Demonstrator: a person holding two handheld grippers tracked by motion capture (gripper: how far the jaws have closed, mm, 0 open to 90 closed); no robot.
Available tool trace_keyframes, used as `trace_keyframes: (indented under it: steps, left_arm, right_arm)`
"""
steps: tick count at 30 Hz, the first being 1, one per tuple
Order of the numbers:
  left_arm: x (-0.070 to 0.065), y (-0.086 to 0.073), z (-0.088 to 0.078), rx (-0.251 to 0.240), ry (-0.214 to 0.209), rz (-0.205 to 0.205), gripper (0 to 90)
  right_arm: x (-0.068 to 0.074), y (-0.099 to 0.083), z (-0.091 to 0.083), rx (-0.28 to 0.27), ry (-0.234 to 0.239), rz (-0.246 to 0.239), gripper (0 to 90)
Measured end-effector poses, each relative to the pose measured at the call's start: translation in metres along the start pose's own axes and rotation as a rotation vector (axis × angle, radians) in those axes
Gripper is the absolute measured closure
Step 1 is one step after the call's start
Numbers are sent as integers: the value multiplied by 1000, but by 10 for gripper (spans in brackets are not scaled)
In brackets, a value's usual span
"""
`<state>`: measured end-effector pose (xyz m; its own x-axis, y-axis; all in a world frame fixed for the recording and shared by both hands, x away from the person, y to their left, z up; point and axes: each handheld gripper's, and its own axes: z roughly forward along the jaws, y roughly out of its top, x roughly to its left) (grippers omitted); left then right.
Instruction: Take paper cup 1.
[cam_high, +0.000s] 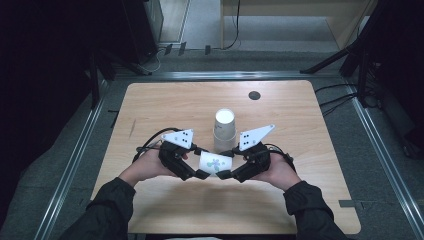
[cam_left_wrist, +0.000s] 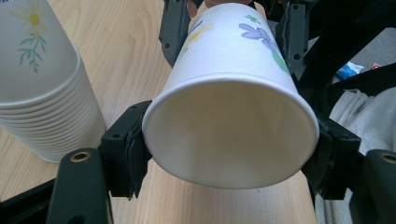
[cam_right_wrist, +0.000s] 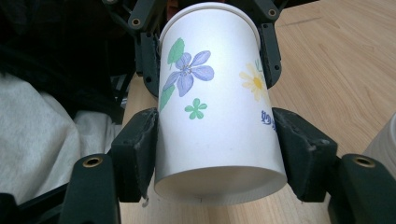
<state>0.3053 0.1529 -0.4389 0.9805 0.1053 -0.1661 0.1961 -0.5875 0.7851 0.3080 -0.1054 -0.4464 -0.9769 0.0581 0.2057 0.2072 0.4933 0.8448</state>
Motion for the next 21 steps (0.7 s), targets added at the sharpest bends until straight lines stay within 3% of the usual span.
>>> trace_keyframes:
  steps: [4, 9, 10, 13, 14, 17, 21]
  left_arm:
    - [1, 1, -3, 9, -5, -16, 277]
    - [4, 2, -9, 16, 5, -26, 282]
    - [7, 4, -10, 28, 3, -45, 282]
    - [8, 6, -11, 72, 14, -45, 281]
    - [7, 9, -11, 110, 22, -34, 280]
    - [6, 11, -10, 142, 35, -21, 279]
    - [4, 15, -5, 234, 71, 0, 277]
  right_arm:
    - [0, 1, 0, -7, -35, 5, 237]
    - [-1, -1, 0, 25, -67, 3, 227]
    - [-1, -2, 0, 33, -72, 1, 227]
    - [-2, -3, 3, 61, -87, -8, 228]
    - [-2, -4, 5, 68, -91, -11, 228]
    - [-1, -5, 7, 83, -94, -16, 229]
    - [-2, -6, 12, 111, -96, -41, 235]
